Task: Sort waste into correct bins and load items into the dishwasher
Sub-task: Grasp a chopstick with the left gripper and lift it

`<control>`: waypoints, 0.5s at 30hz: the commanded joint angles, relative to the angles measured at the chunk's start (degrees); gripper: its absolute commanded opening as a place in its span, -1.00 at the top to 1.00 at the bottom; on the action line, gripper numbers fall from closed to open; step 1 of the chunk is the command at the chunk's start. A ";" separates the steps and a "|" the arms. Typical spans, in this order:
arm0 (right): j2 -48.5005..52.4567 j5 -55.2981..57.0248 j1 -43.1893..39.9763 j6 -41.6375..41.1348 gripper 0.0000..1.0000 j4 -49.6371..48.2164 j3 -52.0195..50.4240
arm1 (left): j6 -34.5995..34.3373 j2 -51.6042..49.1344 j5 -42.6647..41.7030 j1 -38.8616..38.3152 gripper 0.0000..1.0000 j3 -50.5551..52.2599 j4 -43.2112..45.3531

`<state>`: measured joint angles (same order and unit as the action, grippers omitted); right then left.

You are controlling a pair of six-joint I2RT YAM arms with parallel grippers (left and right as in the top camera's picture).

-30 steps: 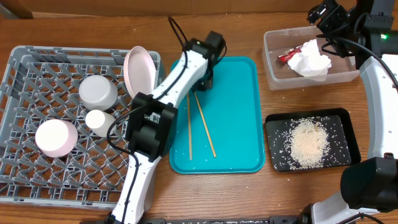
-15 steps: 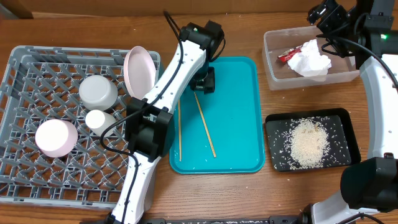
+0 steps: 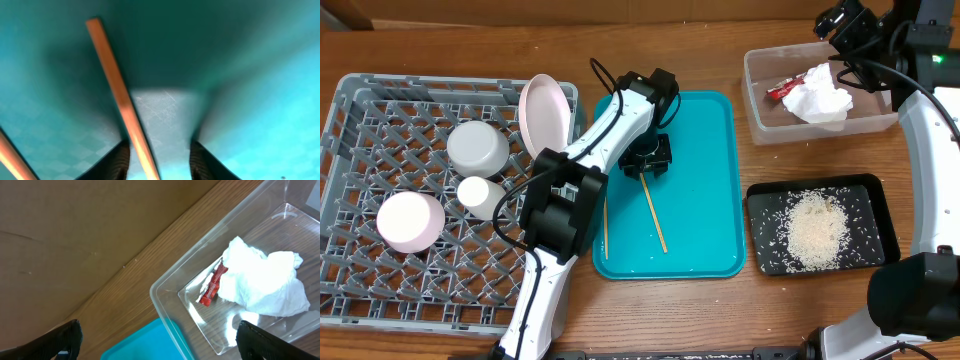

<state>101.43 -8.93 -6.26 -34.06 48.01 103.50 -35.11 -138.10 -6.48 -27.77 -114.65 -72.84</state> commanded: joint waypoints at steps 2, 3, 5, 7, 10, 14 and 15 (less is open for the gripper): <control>-0.37 0.50 0.13 0.48 -1.00 -0.20 0.76 | -3.04 -1.70 -0.90 -0.55 0.39 2.49 1.14; -0.37 0.50 0.13 0.48 -1.00 -0.22 0.76 | -3.02 -1.70 -0.66 -0.55 0.41 2.49 1.11; -0.37 0.50 0.13 0.48 -1.00 -0.22 0.76 | -2.71 -1.70 -0.13 -0.55 0.44 2.49 1.14; -0.37 0.50 0.13 0.48 -1.00 -0.22 0.76 | -2.58 -1.70 0.55 -0.55 0.56 2.47 1.05; -0.37 0.50 0.13 0.48 -1.00 -0.22 0.76 | -2.19 -1.70 0.68 -0.37 0.92 1.77 -0.42; -0.37 0.50 0.13 0.48 -1.00 -0.20 0.76 | -0.87 -1.66 1.62 -0.02 0.92 -2.43 -5.70; -0.37 0.50 0.13 0.48 -1.00 -0.22 0.76 | -0.33 -1.66 2.19 0.00 0.92 -3.89 -7.26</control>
<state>101.43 -8.95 -6.26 -34.06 48.03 103.50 -37.10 -138.17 -6.07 -27.77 -115.22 -78.13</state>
